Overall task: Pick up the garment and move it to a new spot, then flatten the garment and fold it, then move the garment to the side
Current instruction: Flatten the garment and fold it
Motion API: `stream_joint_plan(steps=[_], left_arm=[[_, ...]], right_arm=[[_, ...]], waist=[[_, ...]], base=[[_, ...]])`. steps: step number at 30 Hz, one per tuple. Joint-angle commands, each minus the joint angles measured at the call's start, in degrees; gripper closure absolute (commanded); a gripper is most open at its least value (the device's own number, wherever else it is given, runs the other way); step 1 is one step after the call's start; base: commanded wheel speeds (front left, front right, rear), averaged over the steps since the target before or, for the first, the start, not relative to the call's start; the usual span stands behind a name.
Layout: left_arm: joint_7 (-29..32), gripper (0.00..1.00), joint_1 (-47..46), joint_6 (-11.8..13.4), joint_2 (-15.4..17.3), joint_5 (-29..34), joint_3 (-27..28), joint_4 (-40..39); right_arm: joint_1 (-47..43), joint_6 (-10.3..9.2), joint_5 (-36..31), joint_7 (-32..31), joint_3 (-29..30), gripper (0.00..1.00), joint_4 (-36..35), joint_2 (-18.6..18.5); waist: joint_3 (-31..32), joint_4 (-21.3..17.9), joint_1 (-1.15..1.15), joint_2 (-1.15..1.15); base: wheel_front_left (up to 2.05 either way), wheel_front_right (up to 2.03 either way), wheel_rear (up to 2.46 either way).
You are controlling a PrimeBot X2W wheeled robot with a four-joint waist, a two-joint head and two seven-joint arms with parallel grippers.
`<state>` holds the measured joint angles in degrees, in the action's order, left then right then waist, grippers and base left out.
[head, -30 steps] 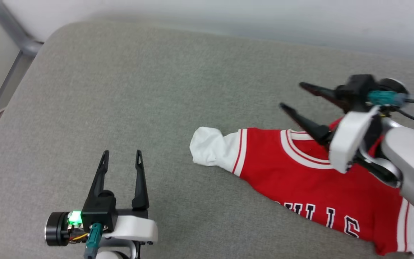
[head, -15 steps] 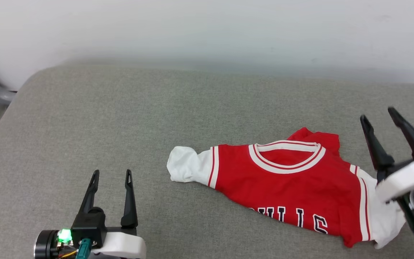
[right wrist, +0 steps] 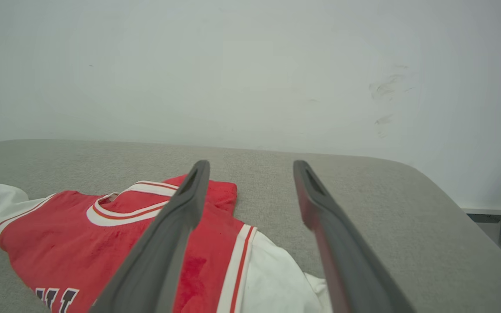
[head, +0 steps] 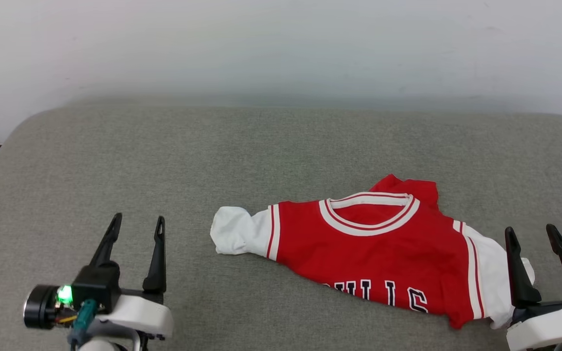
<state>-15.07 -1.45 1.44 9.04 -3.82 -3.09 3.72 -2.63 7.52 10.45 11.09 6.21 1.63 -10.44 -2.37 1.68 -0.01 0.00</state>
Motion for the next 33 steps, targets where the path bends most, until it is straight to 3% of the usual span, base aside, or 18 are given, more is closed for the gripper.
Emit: stream_joint_plan(steps=[1, 6, 9, 17, 22, 27, 33], left_arm=[[-0.2, 0.0, -1.9, -1.8, 1.1, -0.8, 0.0, 1.8], [5.1, 0.0, -9.5, -7.2, 5.0, -4.4, -1.5, 6.1], [11.9, 0.0, -14.4, -8.5, 7.6, -8.0, -3.8, 7.6], [33.6, 0.0, -24.8, -8.8, 16.8, -23.1, -16.8, 8.5], [44.1, 0.0, -29.1, -8.8, 21.7, -28.7, -23.7, 9.0], [49.7, 0.0, -31.9, -8.8, 24.3, -32.2, -28.9, 10.5], [51.5, 0.0, -34.6, -8.8, 25.4, -33.5, -33.6, 14.9]], right_arm=[[-0.8, -0.06, -0.7, -0.3, 0.4, 0.0, -1.2, 0.7], [-1.0, -0.06, -1.8, -1.3, 0.9, 0.0, -3.3, 2.2], [-0.1, -0.05, -2.4, -1.3, 0.9, 0.0, -3.9, 2.3], [2.1, -0.06, -3.1, -1.0, 0.7, 0.0, -3.8, 2.2], [3.1, -0.06, -3.2, -0.6, 0.6, 0.0, -3.4, 2.1], [4.5, -0.06, -3.0, 0.0, 0.5, 0.0, -2.9, 2.2], [6.3, -0.06, -2.8, 0.6, 0.1, 0.0, -2.0, 2.0]], waist=[[-0.4, -0.6, 0.01, 0.0], [-1.7, -1.6, 0.01, 0.0], [-2.8, -1.9, 0.01, 0.0], [-6.0, -3.6, 0.01, 0.0], [-8.0, -4.9, 0.01, 0.0], [-10.3, -6.4, 0.01, 0.0], [-13.0, -7.7, 0.01, 0.0]], base=[[0.0, 0.0, 0.0], [0.0, 0.0, 0.0], [0.0, 0.0, 0.0], [0.0, 0.0, 0.0], [0.0, 0.0, 0.0], [0.0, 0.0, 0.0], [0.0, 0.0, 0.0]])
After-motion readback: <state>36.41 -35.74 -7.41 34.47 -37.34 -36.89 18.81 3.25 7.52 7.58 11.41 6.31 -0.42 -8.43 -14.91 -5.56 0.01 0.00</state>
